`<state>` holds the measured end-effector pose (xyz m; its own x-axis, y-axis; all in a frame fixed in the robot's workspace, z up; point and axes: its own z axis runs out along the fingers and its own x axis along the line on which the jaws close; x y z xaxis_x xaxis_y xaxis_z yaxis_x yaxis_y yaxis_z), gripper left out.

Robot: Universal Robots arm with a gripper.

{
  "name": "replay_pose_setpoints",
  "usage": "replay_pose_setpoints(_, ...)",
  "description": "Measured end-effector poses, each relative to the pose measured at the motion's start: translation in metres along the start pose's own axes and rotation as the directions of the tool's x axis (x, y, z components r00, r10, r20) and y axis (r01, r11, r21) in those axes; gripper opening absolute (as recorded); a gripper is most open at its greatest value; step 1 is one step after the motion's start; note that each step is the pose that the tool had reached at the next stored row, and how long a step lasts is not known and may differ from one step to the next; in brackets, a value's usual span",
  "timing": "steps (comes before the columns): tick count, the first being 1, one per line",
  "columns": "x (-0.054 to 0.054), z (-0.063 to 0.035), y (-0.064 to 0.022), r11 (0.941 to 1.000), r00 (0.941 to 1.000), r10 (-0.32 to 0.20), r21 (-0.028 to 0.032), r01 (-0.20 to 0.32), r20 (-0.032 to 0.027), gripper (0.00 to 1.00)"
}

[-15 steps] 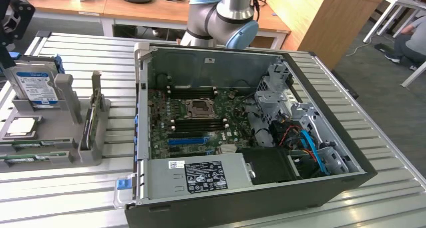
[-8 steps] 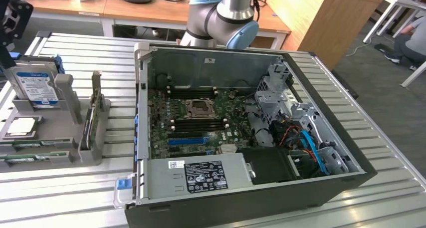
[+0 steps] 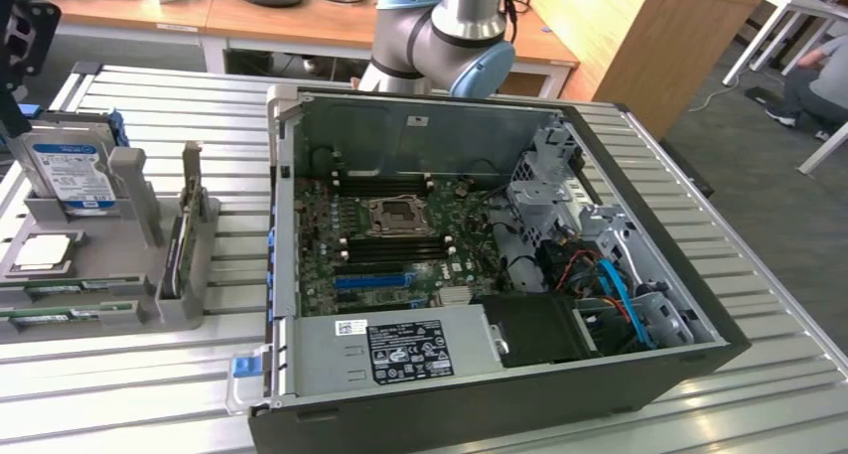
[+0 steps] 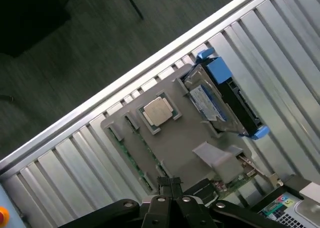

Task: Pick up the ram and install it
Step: 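Pick up the ram and move it above insertion slot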

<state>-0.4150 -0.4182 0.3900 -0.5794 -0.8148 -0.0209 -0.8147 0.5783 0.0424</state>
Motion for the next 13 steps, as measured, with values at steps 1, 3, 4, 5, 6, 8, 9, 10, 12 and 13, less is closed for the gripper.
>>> replay_pose_setpoints(1, 0.0, 0.0, 0.0, 0.9999, 0.9999, -0.015, -0.0004, 0.015, -0.0007, 0.11)
replay_pose_setpoints(3, 0.0, 0.0001, 0.0, 0.9988, 0.9988, -0.048, -0.0011, 0.048, -0.002, 0.11)
replay_pose_setpoints(4, 0.0, 0.0002, 0.0, 0.9979, 0.9979, -0.064, -0.0015, 0.064, -0.0028, 0.11)
replay_pose_setpoints(5, 0.0, 0.0003, 0.0, 0.9968, 0.9968, -0.08, -0.0019, 0.08, -0.0034, 0.11)
replay_pose_setpoints(6, 0.0, 0.0004, 0.0, 0.9954, 0.9954, -0.096, -0.0023, 0.096, -0.0039, 0.11)
replay_pose_setpoints(8, 0.0, 0.0005, 0.0, 0.9918, 0.9918, -0.128, -0.0031, 0.128, -0.0052, 0.11)
replay_pose_setpoints(9, 0.0, 0.0006, 0.0, 0.9893, 0.9893, -0.146, -0.0035, 0.146, -0.006, 0.11)
replay_pose_setpoints(10, 0.0, 0.0006, -0.0001, 0.9868, 0.9868, -0.162, -0.004, 0.162, -0.0066, 0.11)
replay_pose_setpoints(12, 0.0, 0.0008, -0.0001, 0.9809, 0.9808, -0.195, -0.0049, 0.195, -0.0079, 0.11)
replay_pose_setpoints(13, 0.0, 0.0008, -0.0001, 0.9776, 0.9775, -0.211, -0.0054, 0.211, -0.0085, 0.11)
